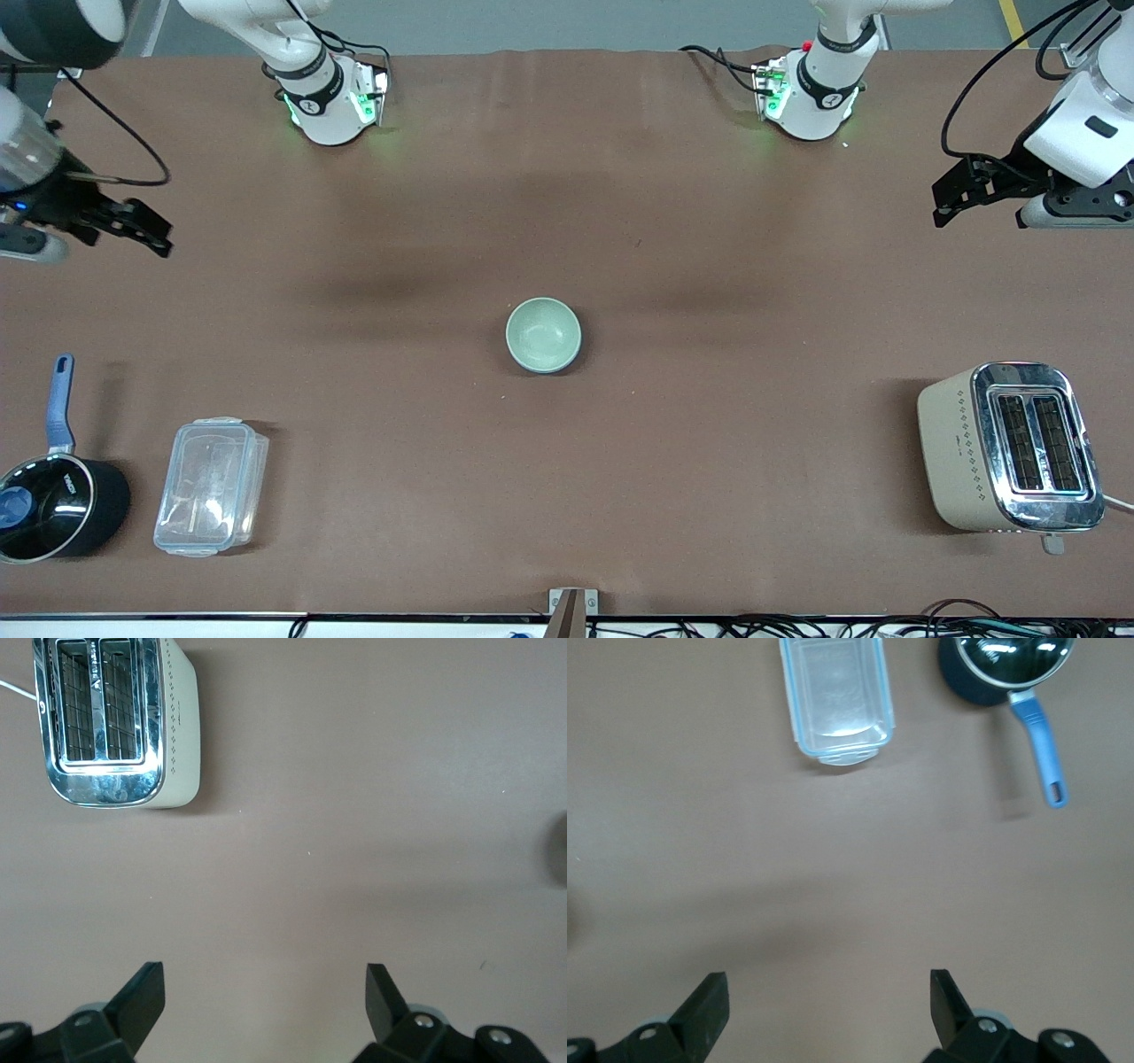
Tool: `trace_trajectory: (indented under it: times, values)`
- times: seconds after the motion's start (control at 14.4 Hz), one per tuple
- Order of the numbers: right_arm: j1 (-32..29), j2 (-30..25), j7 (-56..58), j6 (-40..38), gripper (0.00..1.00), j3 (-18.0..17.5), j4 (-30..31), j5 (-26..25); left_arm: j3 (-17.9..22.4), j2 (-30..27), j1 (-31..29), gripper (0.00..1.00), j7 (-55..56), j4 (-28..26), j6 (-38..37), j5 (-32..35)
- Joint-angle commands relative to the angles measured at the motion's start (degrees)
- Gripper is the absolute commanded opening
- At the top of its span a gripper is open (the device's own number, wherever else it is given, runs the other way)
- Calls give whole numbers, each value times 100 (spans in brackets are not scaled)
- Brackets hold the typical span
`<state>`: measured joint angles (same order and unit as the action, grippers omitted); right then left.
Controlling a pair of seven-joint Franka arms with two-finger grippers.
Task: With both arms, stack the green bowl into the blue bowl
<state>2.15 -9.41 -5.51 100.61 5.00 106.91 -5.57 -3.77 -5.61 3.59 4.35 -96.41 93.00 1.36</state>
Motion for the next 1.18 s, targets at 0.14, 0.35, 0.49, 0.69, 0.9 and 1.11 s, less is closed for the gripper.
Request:
trace_trajectory:
  times: [0.14,0.35,0.49,0.69,0.9,1.11]
  values:
    - [-110,1,778,-760,100,194,-1056,12,34,69,2,100,-92,219,-37,-75]
    - [-110,176,1095,-1418,100,203,-1594,21,34,77,2,100,-92,219,-37,-66]
    - [-136,142,1271,-1842,100,273,-1333,343,34,77,2,100,-92,228,-28,-66]
    - [-233,132,1281,-1545,100,335,-1190,575,34,86,2,100,-92,228,-37,-57]
    - [-215,526,1210,-1482,100,317,-1742,303,34,104,2,100,-92,237,-28,-48]
    - [-277,1124,1237,-1745,100,326,-2481,214,34,104,2,100,-92,237,-37,-48]
